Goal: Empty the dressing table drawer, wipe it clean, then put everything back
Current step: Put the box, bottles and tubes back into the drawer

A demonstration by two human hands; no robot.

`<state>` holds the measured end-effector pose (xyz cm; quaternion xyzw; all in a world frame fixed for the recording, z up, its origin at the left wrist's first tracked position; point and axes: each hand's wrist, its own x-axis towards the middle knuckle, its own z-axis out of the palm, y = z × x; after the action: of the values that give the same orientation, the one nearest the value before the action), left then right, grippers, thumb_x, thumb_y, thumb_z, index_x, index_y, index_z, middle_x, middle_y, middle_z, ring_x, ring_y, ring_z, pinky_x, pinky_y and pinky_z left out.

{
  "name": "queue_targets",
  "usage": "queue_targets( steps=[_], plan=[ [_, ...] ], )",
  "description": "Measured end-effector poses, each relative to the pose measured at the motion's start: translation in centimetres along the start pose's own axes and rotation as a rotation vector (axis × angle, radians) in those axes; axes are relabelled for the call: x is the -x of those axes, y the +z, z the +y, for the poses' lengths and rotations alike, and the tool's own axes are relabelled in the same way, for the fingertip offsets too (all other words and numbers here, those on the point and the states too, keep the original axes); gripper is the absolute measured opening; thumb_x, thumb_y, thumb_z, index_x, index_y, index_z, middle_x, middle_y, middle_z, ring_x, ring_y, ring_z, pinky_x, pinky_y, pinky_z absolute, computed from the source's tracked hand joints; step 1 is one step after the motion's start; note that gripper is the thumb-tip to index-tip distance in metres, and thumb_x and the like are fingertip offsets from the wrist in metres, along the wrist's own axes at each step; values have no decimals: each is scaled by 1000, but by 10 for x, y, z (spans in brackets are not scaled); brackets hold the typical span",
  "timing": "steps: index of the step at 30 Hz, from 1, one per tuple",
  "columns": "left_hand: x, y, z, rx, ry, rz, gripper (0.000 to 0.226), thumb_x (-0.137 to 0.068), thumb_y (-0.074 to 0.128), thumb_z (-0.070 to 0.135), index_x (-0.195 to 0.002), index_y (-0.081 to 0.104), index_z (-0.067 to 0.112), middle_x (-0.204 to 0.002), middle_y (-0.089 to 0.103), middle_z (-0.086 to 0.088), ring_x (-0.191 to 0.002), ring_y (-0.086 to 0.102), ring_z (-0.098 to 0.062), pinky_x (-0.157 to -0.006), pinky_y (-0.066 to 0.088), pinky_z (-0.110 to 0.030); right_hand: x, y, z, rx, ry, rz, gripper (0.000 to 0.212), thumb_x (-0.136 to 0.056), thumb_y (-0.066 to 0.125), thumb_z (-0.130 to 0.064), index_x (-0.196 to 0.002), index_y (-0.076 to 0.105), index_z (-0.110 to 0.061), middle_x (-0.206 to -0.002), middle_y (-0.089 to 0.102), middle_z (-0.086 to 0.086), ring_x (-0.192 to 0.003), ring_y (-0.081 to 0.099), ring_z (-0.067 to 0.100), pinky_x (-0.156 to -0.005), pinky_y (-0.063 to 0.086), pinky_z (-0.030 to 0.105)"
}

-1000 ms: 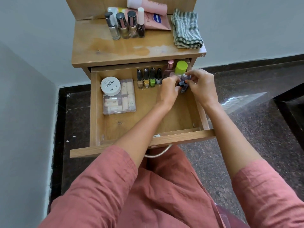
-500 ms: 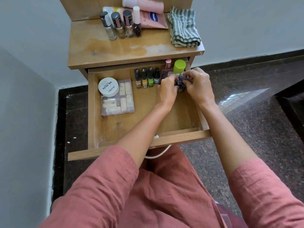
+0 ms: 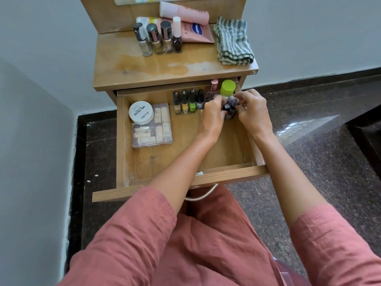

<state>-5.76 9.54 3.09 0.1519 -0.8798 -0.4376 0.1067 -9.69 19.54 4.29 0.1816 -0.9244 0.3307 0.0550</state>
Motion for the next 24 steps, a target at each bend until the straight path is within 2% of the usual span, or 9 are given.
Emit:
queue_targets(
  steps=[3,8,12,15,21,24],
  plan=[
    [0,-4,1,11,15,-2,20,-81,64,1,-101,60,4,-99,68,-12,-93,65,-25,-80,54,-40,0,-2,-4,-8,-5,35,28,-80,54,9,-105,64,1,-103,61,19,-92,60,30,-84,51,35],
    [-6,-26,8,30,69,70,16,-81,64,3,-97,62,3,-95,69,-10,-88,64,-19,-75,53,-29,-8,-6,-27,-79,-44,74,28,-80,54,9,-105,64,0,-103,62,17,-90,61,23,-83,52,29],
    [-21,-56,11,8,100,154,17,-82,63,3,-98,64,6,-93,68,-6,-82,63,-13,-74,52,-25,-27,-5,-55,-175,-67,93,24,-80,56,6,-101,66,1,-101,63,15,-85,55,10,-77,43,7],
    [-37,-80,11,-5,147,225,19,-82,63,3,-101,64,5,-97,68,-7,-89,63,-14,-78,50,-20,-44,-1,-74,-222,-84,97,24,-81,57,4,-103,66,0,-100,65,14,-84,54,8,-75,41,-1],
    [-77,-129,2,-71,168,343,19,-81,61,0,-99,63,6,-105,63,-8,-97,58,-15,-86,46,-22,-90,14,-109,-295,-117,88,25,-78,63,2,-102,65,-1,-96,64,14,-79,52,10,-69,41,2],
    [-98,-148,-4,-176,175,341,24,-80,62,2,-103,64,9,-110,62,-6,-102,57,-17,-86,41,-20,-112,23,-119,-297,-123,105,29,-78,63,1,-107,64,-2,-100,63,9,-81,52,9,-69,43,3]
  ],
)
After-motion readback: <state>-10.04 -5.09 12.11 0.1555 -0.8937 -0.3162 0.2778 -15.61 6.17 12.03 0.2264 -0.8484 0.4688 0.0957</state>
